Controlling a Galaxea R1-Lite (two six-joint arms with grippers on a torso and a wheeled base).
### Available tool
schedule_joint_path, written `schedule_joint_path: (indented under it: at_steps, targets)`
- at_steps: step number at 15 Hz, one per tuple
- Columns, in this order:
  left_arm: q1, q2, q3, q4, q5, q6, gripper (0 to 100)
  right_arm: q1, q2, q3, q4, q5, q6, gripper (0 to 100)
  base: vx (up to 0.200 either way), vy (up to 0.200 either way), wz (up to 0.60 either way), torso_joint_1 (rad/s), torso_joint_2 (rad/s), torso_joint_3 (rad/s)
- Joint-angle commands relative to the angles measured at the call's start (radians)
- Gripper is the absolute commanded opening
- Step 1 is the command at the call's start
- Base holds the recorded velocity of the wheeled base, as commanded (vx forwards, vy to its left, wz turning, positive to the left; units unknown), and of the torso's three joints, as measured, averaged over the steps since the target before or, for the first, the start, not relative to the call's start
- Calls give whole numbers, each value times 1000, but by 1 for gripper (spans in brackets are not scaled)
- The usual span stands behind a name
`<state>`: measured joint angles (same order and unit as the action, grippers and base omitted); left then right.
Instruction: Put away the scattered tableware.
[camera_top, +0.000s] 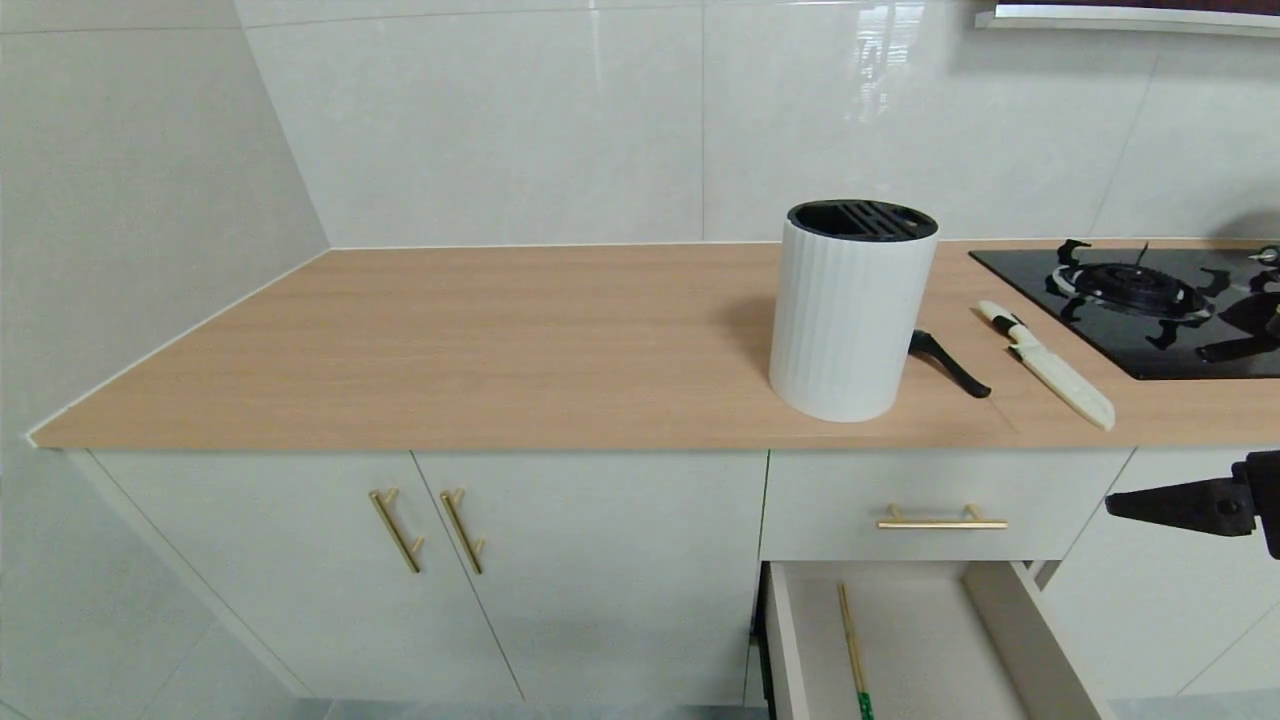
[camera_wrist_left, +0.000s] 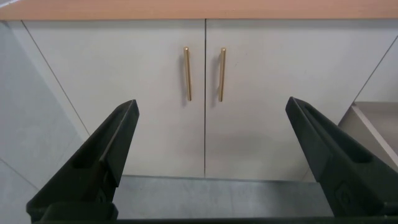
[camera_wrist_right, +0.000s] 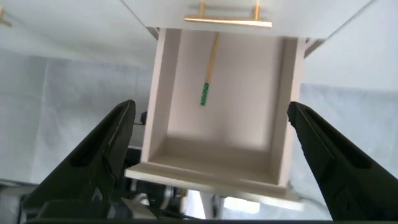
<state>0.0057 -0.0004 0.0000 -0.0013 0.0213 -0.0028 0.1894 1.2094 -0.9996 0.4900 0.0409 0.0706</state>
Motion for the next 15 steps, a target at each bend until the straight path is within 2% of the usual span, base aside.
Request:
schedule_joint_path:
  at_steps: [1, 2, 3, 6, 9, 12, 15]
  targets:
    - [0, 0, 0, 0, 0, 0, 100, -25, 35, -14, -62, 4, -60, 100, 0, 0, 0, 32, -51, -36]
    - [0, 0, 0, 0, 0, 0, 100, -25, 35, -14, -62, 4, -60, 100, 0, 0, 0, 0, 0, 0]
    - [0, 0, 0, 0, 0, 0, 100, -96, 180, -114, -191, 62, -123, 100, 0, 0, 0, 0, 0, 0]
    - [0, 0, 0, 0, 0, 0, 100, -159, 414, -278, -245, 195, -238, 100, 0, 0, 0, 0, 0, 0]
    - [0, 0, 0, 0, 0, 0, 100, -182, 602, -389, -375, 214, -276, 100, 0, 0, 0, 0, 0, 0]
    - [0, 0, 0, 0, 0, 0, 100, -197, 705, -399, -458, 234, -278, 100, 0, 0, 0, 0, 0, 0]
    - [0, 0, 0, 0, 0, 0, 100, -226, 745, -399, -530, 313, -273, 100, 0, 0, 0, 0, 0, 0]
